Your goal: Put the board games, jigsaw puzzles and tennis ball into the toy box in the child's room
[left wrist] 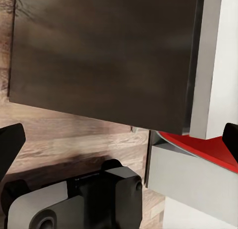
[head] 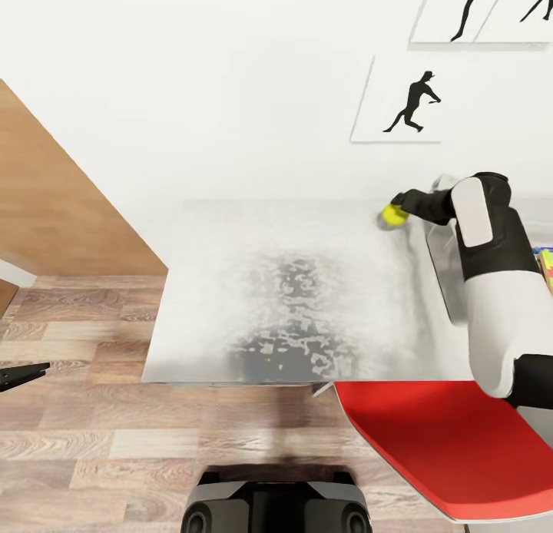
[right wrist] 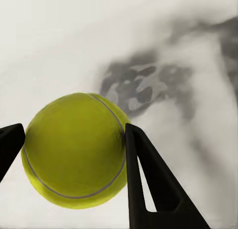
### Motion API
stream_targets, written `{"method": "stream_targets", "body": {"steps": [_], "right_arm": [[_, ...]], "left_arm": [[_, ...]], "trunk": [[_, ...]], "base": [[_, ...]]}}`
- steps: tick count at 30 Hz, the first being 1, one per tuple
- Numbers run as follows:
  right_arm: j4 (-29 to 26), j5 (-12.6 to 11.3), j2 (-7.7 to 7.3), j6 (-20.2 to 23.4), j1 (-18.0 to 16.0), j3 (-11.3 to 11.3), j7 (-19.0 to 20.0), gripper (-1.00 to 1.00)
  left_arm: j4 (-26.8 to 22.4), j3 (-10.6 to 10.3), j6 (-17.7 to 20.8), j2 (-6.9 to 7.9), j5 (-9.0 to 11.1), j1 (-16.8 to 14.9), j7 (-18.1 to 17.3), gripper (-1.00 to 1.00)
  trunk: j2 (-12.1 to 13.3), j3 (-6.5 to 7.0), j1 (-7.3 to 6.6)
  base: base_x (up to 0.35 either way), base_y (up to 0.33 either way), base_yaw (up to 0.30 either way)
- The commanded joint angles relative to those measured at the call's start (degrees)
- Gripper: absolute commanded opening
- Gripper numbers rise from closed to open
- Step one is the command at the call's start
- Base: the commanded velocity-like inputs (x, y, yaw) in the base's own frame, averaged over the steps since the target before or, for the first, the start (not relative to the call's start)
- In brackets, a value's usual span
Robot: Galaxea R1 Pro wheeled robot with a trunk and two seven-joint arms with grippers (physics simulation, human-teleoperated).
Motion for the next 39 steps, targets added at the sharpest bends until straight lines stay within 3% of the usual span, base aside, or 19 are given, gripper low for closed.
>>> {"method": "stream_targets", "body": {"steps": [1, 9, 14, 19, 39], "right_arm": [[-0.12, -0.65, -0.01, 0.7, -0.15, -0.2, -0.53, -1.0], [-3.04, -1.72, 0.52, 4.91, -1.67, -0.87, -0.68, -1.0], [-3.5, -6.47, 0.44, 4.91, -1.67, -0.4, -0.7, -1.0], [-3.69, -9.61, 0.06, 4.91, -1.43, 0.26, -0.72, -1.0], [-9.37, -11.18, 0.33, 4.91, 0.01, 1.02, -0.67, -1.0]], "left_arm": [[0.03, -0.3, 0.61, 0.04, 0.31, -0.04, -0.19, 1.0], [0.03, -0.27, 0.61, 0.04, 0.31, -0.04, -0.19, 1.0], [0.03, -0.23, 0.61, 0.04, 0.31, -0.04, -0.19, 1.0], [0.03, -0.22, 0.61, 0.1, 0.33, -0.04, -0.19, 1.0], [0.03, -0.21, 0.61, 0.12, 0.33, -0.04, -0.19, 1.0]], "trunk": [[-0.09, -0.08, 0.03], [-0.09, -0.08, 0.03], [-0.09, -0.08, 0.03], [-0.09, -0.08, 0.03], [-0.09, 1.4, 0.03]], "base": [[0.0, 0.0, 0.0], [0.0, 0.0, 0.0], [0.0, 0.0, 0.0], [0.0, 0.0, 0.0], [0.0, 0.0, 0.0]]}}
